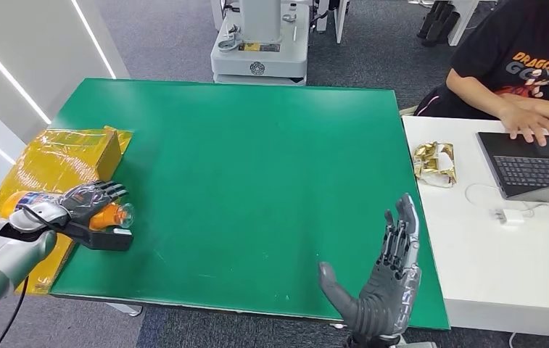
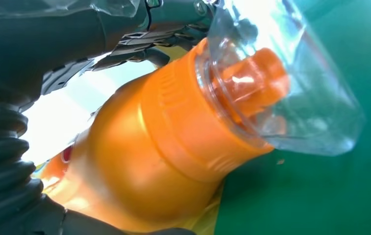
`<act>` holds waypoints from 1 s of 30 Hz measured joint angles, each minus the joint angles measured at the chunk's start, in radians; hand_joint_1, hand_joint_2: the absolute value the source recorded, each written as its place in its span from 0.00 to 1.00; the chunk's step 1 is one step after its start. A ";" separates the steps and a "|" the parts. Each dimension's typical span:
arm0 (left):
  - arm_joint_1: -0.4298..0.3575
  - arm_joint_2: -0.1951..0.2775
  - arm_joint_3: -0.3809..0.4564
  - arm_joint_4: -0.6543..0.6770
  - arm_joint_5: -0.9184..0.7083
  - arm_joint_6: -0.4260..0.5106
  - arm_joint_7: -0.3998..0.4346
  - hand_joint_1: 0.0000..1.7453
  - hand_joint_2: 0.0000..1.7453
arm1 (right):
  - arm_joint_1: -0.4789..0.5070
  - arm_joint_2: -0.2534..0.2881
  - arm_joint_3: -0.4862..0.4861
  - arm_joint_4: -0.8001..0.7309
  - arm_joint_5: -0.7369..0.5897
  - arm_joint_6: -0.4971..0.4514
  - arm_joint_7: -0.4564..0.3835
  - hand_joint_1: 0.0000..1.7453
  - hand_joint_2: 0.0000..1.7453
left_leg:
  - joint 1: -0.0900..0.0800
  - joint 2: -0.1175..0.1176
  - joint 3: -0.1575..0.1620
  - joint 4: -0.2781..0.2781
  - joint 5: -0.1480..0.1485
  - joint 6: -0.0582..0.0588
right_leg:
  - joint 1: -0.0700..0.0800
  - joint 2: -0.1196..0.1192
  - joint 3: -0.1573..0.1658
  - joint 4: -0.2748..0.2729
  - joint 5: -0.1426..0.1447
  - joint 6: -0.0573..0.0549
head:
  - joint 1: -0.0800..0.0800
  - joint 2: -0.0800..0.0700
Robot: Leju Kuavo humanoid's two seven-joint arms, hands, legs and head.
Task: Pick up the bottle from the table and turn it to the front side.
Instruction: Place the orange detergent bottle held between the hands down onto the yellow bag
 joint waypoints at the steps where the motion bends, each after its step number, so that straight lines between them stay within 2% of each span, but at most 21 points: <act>1: 0.012 0.011 -0.001 -0.021 0.007 0.000 0.003 0.00 1.00 | 0.001 0.000 0.000 0.000 0.000 0.000 0.000 0.00 1.00 | 0.000 0.000 0.000 0.000 0.000 0.000 | 0.000 0.000 0.000 0.000 0.000 0.000 | 0.000 0.000; 8: 0.094 0.081 -0.003 -0.160 0.038 0.006 0.033 0.00 1.00 | 0.009 0.000 -0.004 0.000 0.001 0.000 -0.003 0.00 1.00 | 0.000 0.000 -0.001 0.000 0.000 0.000 | 0.000 0.000 -0.002 0.000 0.000 0.000 | 0.000 0.000; 17: 0.191 0.096 0.016 -0.289 0.022 0.070 0.079 0.00 1.00 | 0.023 0.000 -0.015 -0.002 -0.019 -0.006 -0.016 0.00 1.00 | -0.001 -0.001 -0.001 0.000 0.000 0.000 | 0.000 -0.001 -0.001 -0.001 -0.001 0.000 | 0.000 0.000; 23: 0.266 0.089 0.077 -0.373 -0.037 0.114 0.085 0.00 1.00 | 0.032 0.000 -0.018 -0.007 -0.022 -0.035 -0.028 0.00 1.00 | -0.001 -0.001 0.000 0.000 0.000 0.000 | 0.000 -0.001 -0.001 0.000 0.000 0.000 | 0.000 0.000; 30: 0.371 0.014 0.201 -0.503 -0.082 0.320 0.107 0.00 1.00 | 0.033 0.000 -0.019 -0.011 -0.011 -0.018 -0.017 0.00 1.00 | -0.001 -0.001 -0.001 0.000 0.000 0.000 | 0.000 -0.001 -0.001 -0.001 0.000 0.000 | 0.000 0.000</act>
